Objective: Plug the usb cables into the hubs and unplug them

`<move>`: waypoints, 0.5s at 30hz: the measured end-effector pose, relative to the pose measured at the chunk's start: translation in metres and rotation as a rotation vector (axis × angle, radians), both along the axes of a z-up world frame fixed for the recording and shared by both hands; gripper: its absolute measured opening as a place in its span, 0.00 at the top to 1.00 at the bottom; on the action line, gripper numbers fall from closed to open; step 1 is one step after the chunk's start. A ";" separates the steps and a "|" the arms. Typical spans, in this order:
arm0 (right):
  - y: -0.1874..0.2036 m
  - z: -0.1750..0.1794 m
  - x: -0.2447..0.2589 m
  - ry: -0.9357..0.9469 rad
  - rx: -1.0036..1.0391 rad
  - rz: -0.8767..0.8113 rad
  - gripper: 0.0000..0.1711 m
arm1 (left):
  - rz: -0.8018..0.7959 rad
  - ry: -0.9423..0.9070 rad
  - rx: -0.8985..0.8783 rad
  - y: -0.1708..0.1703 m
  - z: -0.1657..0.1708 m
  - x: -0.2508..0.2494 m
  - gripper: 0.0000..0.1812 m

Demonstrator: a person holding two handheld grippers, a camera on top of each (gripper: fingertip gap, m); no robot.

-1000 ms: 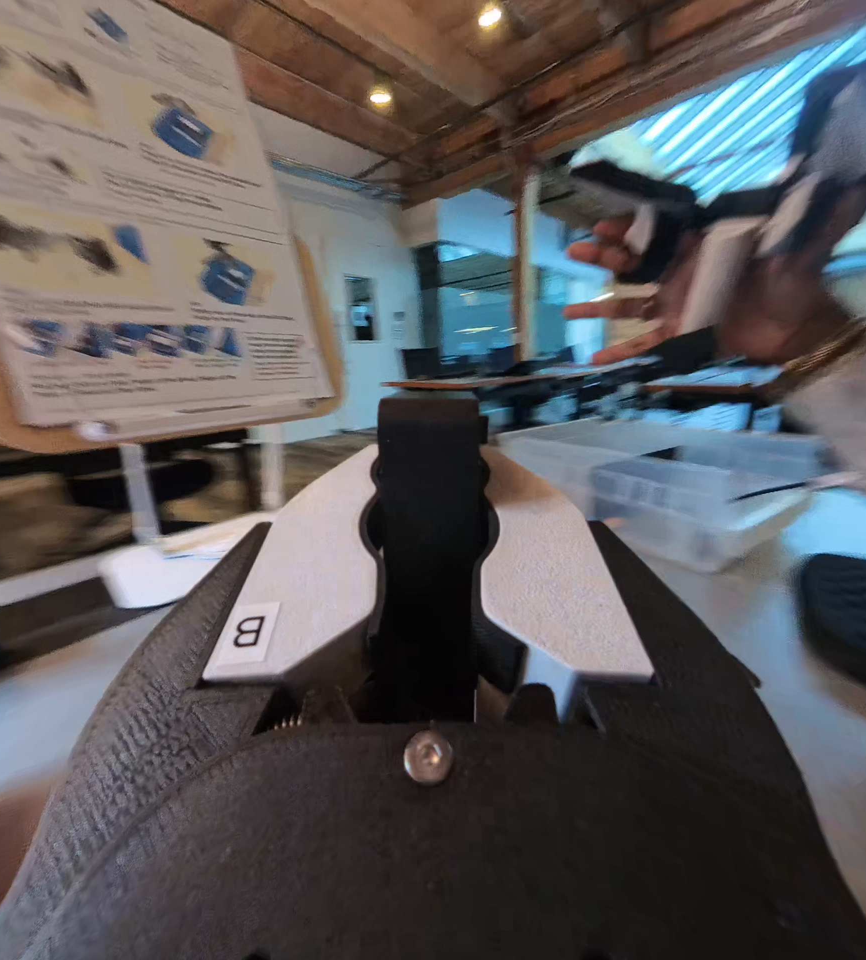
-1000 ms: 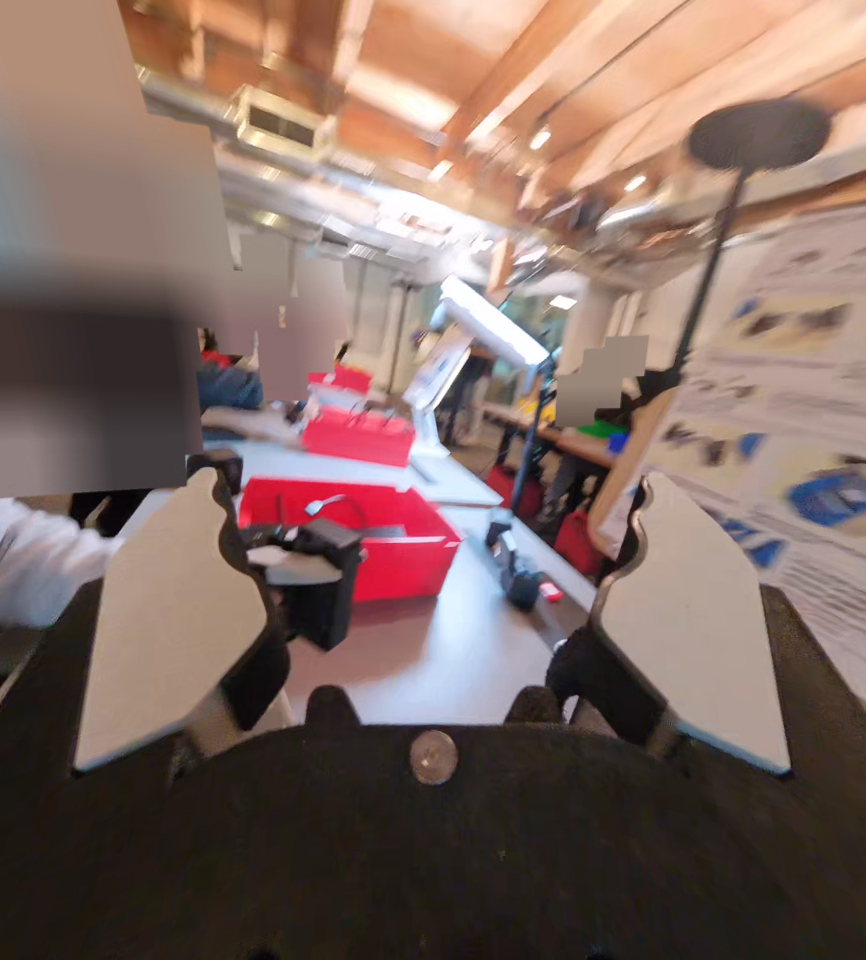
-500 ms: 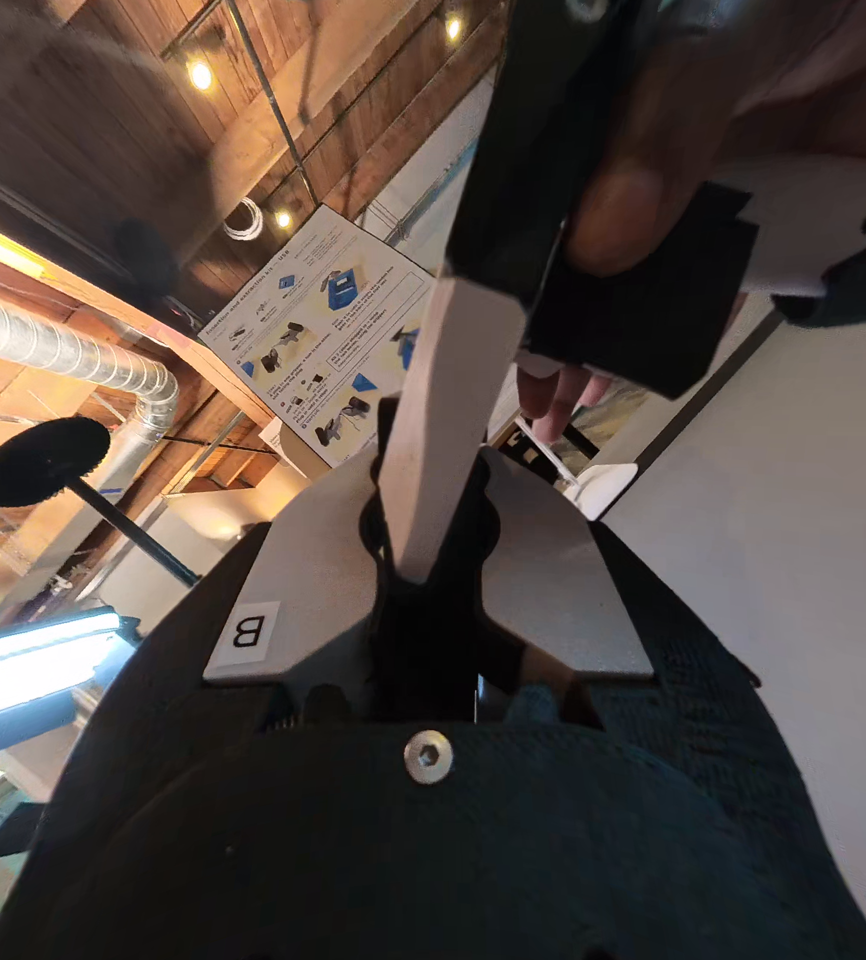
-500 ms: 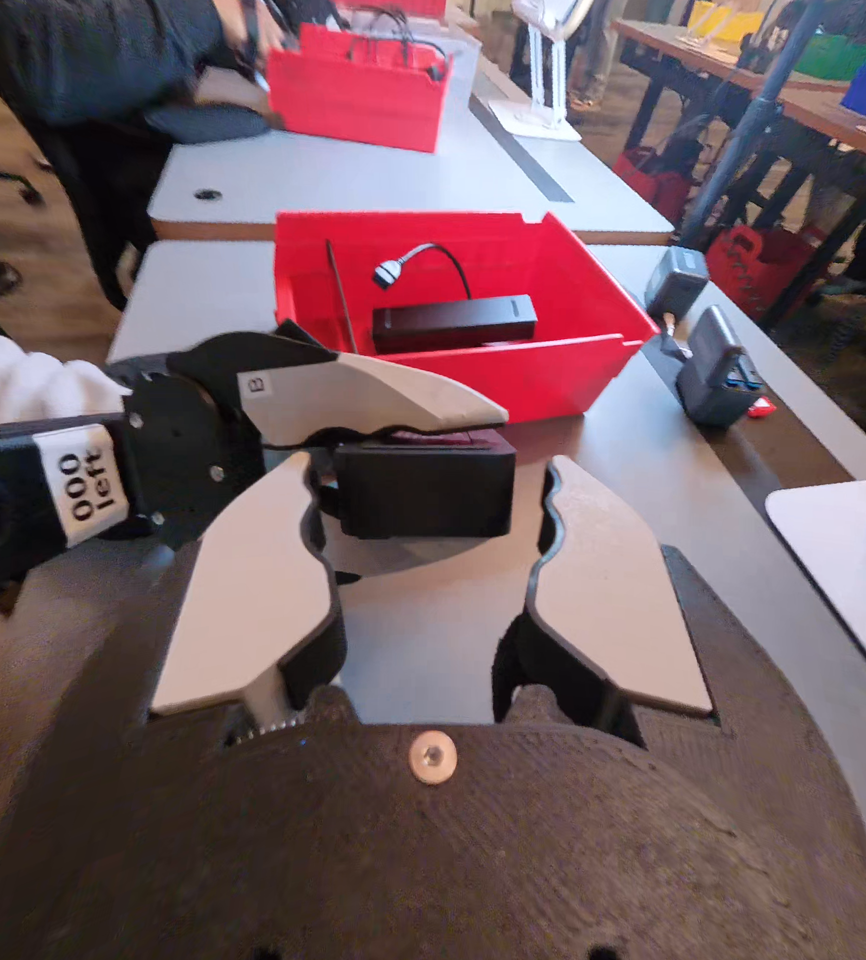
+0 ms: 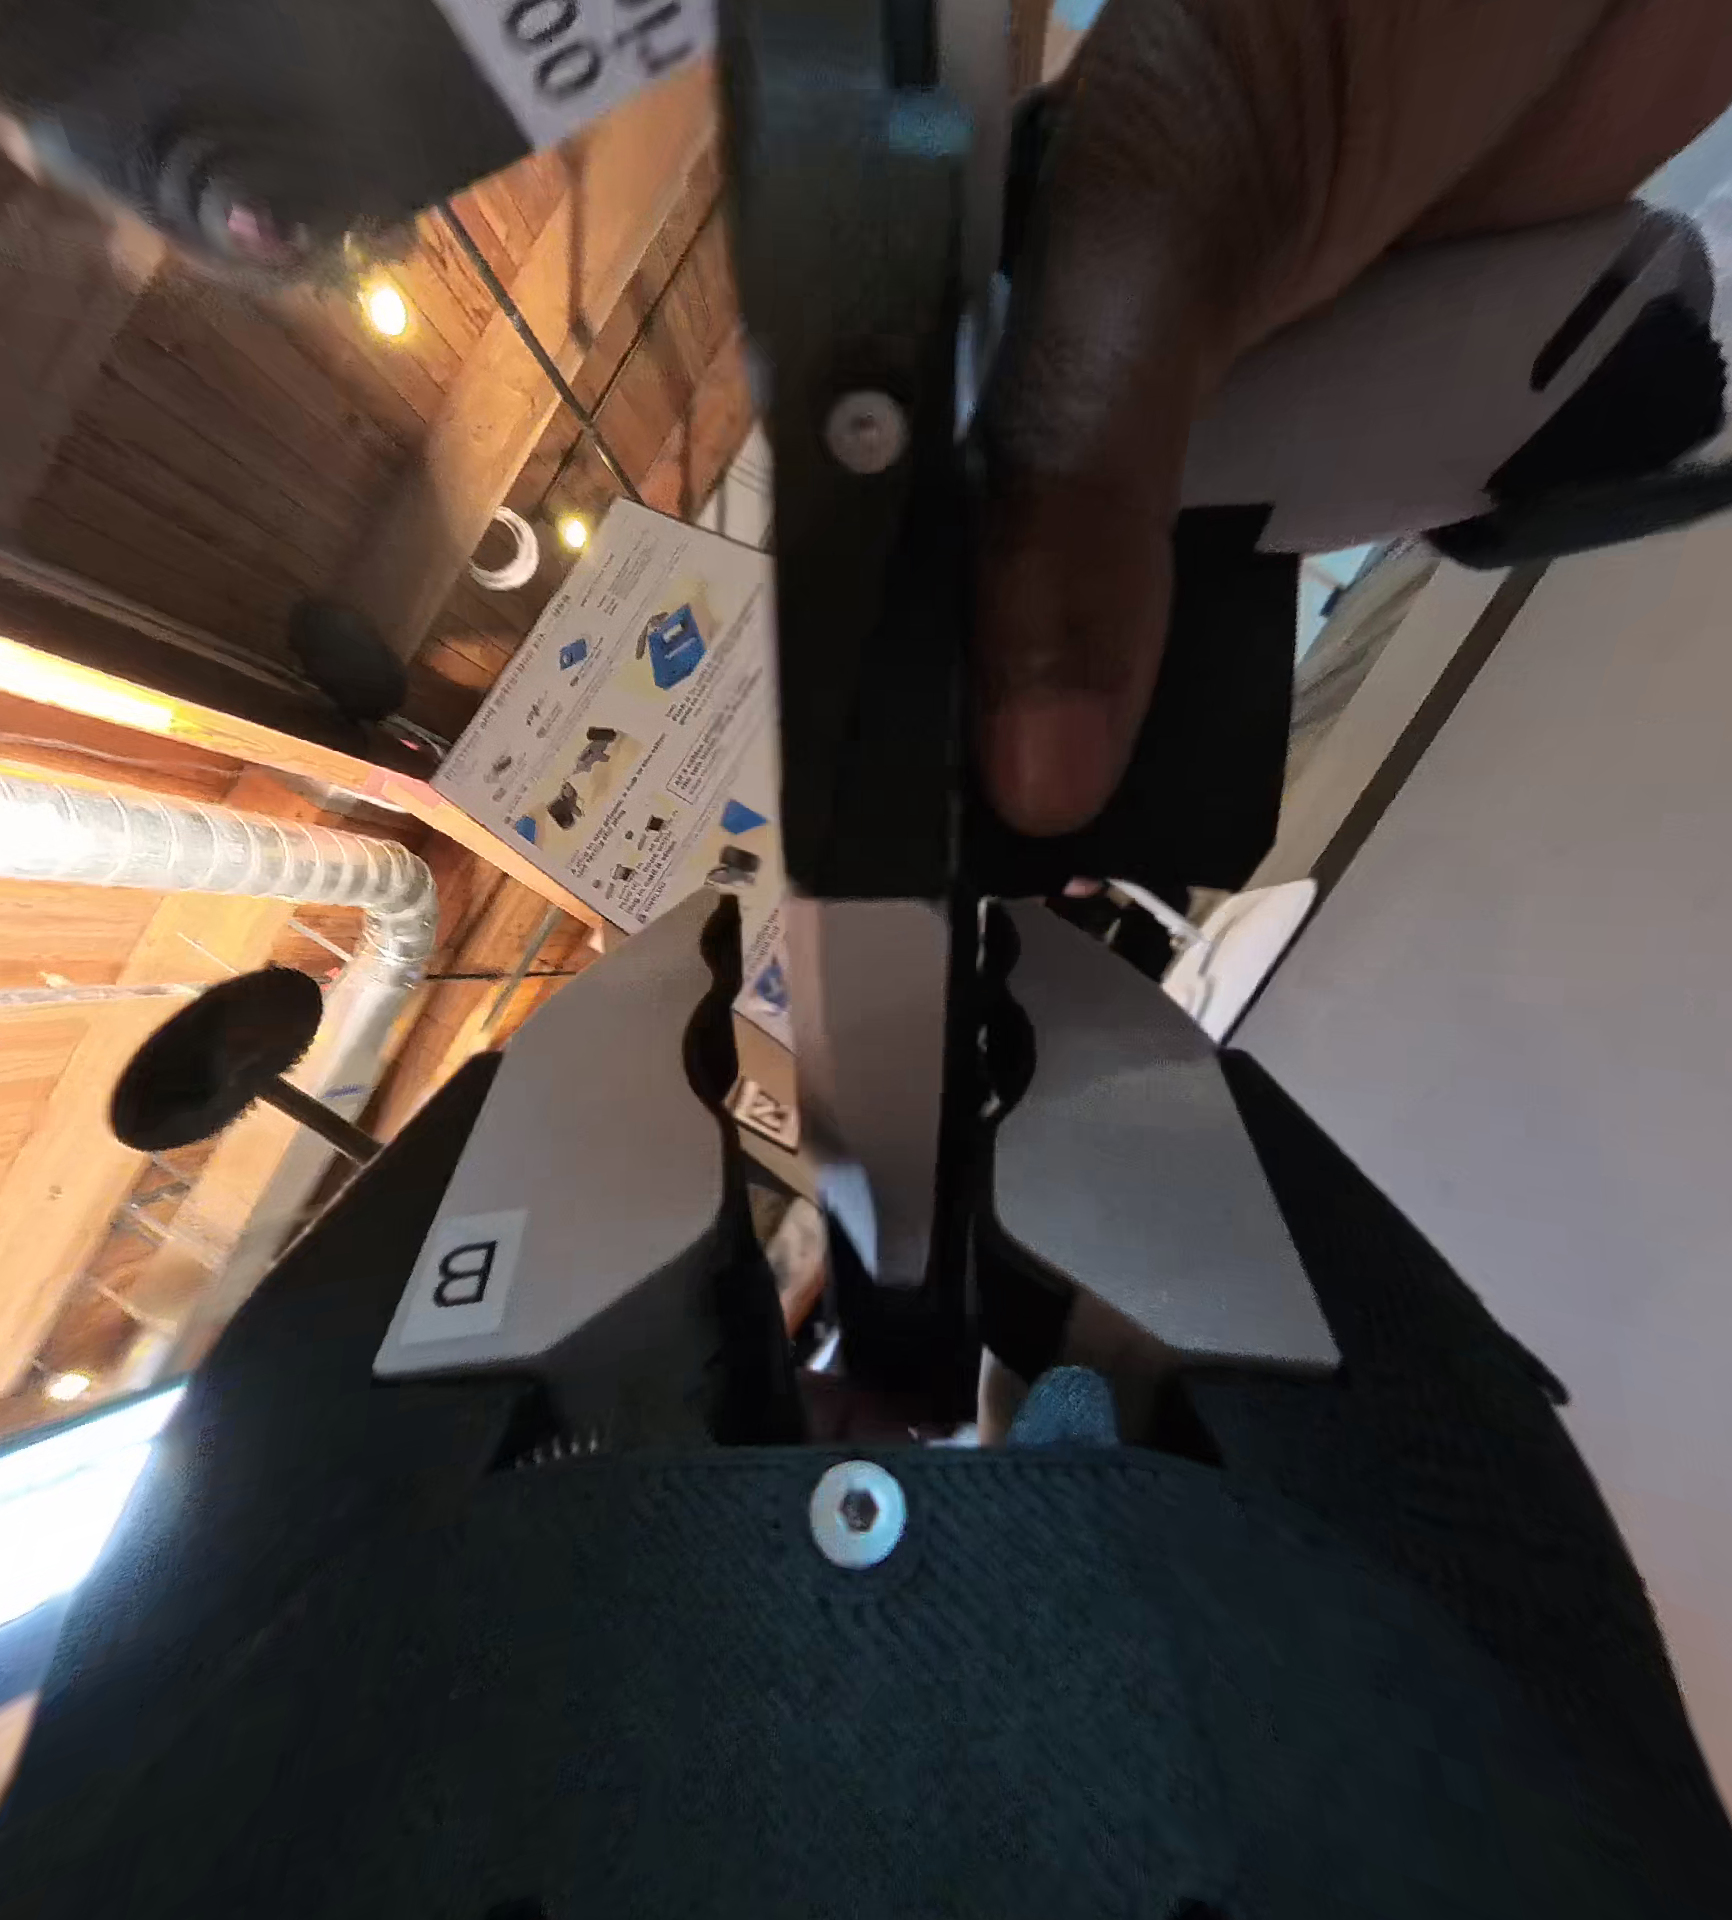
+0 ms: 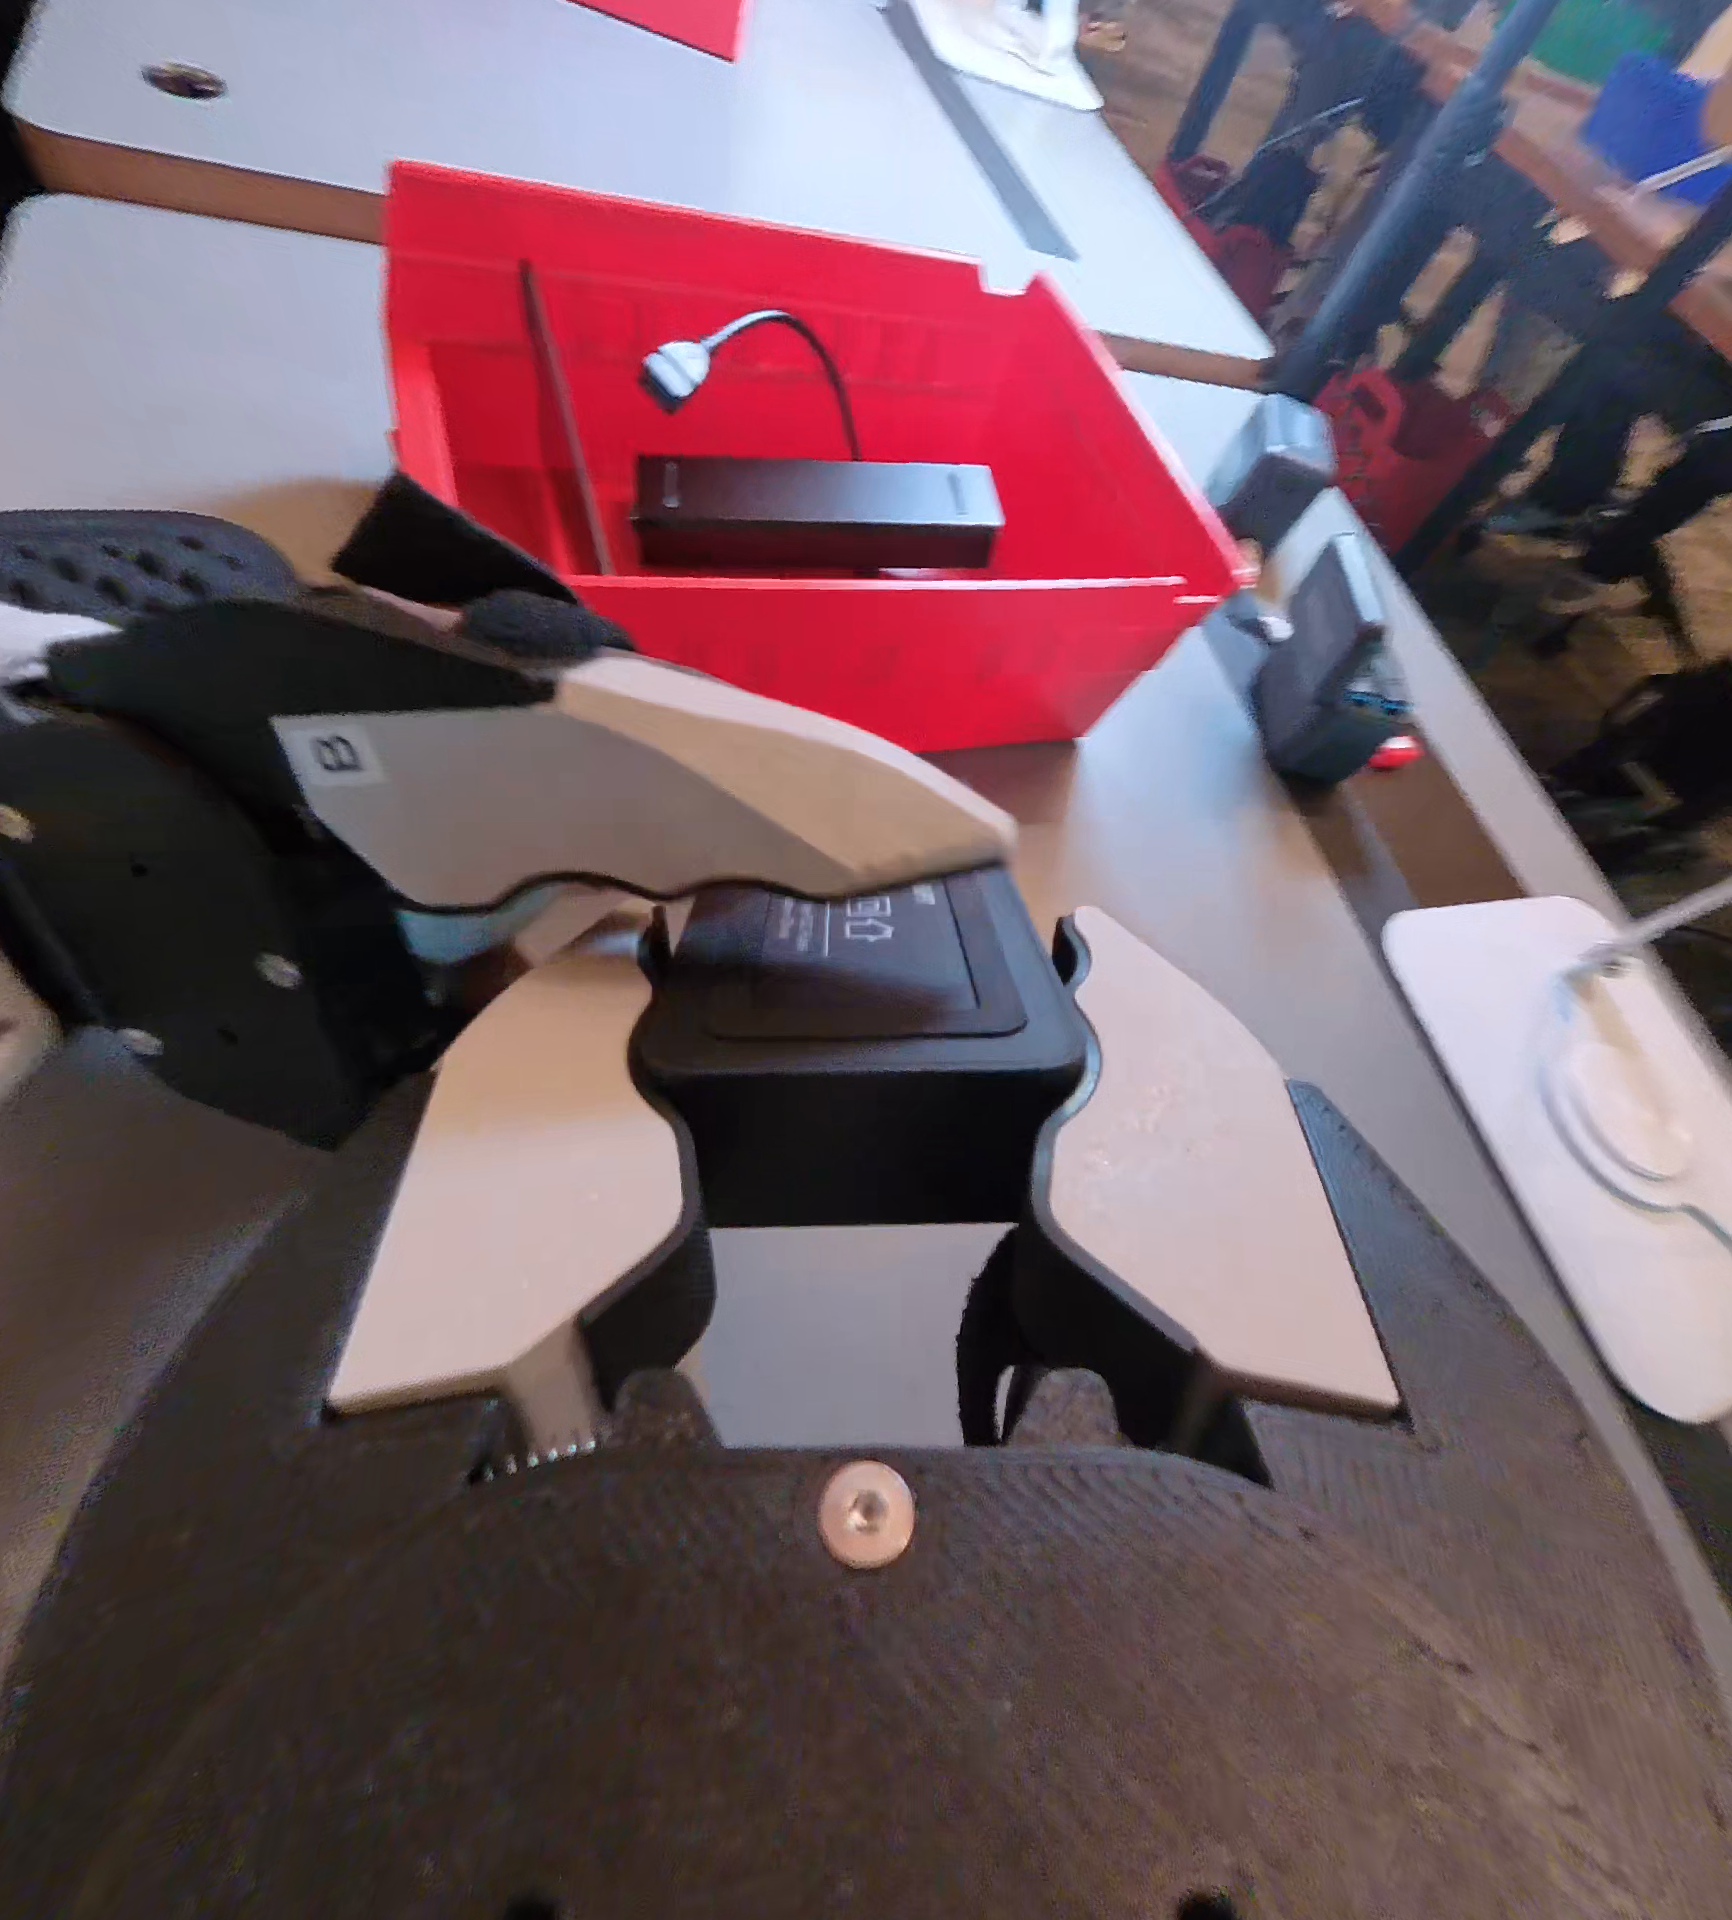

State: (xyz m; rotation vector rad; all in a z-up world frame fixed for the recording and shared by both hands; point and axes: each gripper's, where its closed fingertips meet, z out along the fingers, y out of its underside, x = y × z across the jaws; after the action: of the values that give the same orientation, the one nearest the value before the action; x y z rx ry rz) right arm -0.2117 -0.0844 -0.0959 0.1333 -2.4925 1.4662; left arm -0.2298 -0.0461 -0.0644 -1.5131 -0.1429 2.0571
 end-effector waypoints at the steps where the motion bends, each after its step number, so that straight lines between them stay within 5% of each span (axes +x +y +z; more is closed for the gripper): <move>1: 0.005 0.004 -0.008 0.029 -0.003 -0.033 0.59 | -0.019 -0.023 0.044 -0.001 0.000 -0.001 0.73; 7: 0.074 0.052 -0.077 0.078 -0.115 -0.312 0.59 | -0.099 -0.143 0.272 -0.013 0.001 -0.009 0.69; 12: 0.211 0.092 -0.149 0.108 -0.226 -0.746 0.59 | -0.129 -0.194 0.316 -0.012 -0.005 -0.013 0.71; 15: 0.304 0.081 -0.178 0.040 -0.256 -1.010 0.59 | -0.137 -0.218 0.324 -0.009 -0.009 -0.015 0.72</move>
State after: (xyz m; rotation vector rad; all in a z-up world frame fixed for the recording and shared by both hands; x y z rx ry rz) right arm -0.3900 0.2193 -0.0146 -0.9697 -1.7931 1.2311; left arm -0.2451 -0.0549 -0.0737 -1.4919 -0.4239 1.6655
